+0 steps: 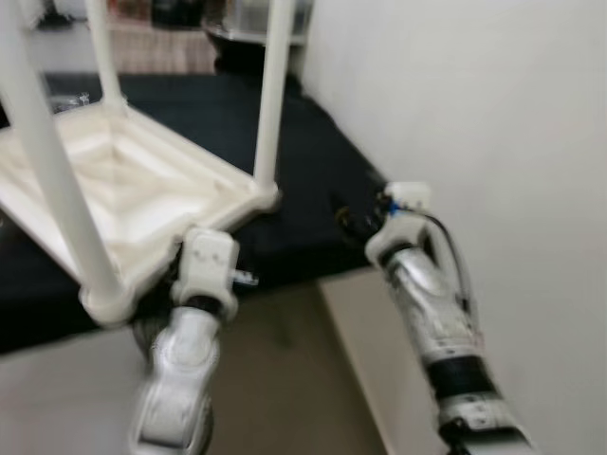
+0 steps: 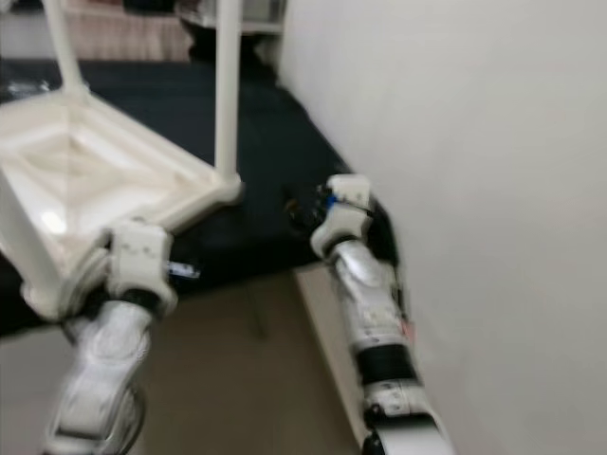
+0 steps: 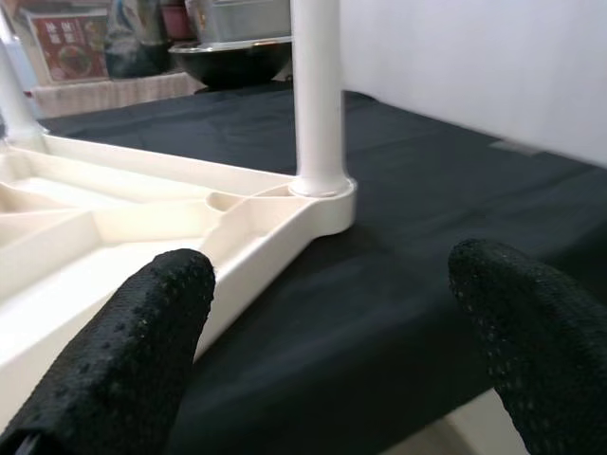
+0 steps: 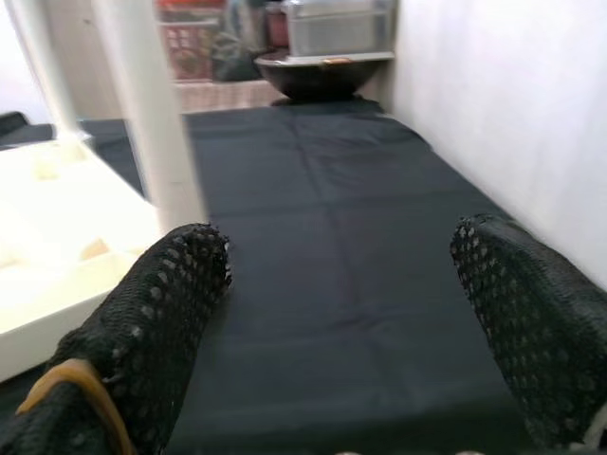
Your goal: Building children table
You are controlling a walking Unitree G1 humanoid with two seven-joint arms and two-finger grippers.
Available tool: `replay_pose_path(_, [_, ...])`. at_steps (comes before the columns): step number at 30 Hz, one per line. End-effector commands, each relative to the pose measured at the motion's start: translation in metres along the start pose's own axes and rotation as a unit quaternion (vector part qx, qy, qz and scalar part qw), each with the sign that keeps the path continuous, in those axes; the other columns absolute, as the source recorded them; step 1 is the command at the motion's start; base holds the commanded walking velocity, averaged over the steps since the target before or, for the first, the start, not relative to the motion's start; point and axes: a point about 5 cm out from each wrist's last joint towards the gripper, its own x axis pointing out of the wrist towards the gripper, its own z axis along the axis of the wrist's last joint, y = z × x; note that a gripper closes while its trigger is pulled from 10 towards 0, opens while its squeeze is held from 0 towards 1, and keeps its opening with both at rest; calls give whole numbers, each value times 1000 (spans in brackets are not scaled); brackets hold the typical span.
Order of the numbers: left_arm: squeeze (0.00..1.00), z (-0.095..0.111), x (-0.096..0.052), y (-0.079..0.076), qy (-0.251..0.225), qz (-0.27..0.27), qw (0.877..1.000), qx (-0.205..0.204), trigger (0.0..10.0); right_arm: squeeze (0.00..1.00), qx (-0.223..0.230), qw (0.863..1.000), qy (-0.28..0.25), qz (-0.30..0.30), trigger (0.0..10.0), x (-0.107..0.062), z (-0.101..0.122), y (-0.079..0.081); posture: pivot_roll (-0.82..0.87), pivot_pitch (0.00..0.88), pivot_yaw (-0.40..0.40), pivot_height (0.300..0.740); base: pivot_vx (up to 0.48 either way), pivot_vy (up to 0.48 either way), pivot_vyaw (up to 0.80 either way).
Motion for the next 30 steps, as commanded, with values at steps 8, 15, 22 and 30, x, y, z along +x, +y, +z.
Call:
replay_pose_path(8, [0, 0, -1, 3, 3, 7, 1000, 0, 10000, 0, 5, 1000, -10, 7, 10000, 8, 10, 7, 124, 77, -180, 740, 0, 0, 800])
replay_pose_path(15, [0, 5, 2, 1, -3, 10, 1000, -9, 10000, 0, 16, 1000, -10, -8, 10000, 12, 15, 6, 120, 70, -179, 740, 0, 0, 571])
replay_pose_path(22, [0, 13, 5, 4, -17, 23, 999, -14, 10000, 0, 7, 1000, -9, -10, 10000, 12, 14, 5, 118, 69, -182, 740, 0, 0, 0])
replay_pose_path(30, [0, 36, -11, 38, -61, 118, 991, 30, 10000, 0, 15, 999, 7, -37, 10000, 5, 4, -6, 120, 71, -183, 740, 0, 0, 0])
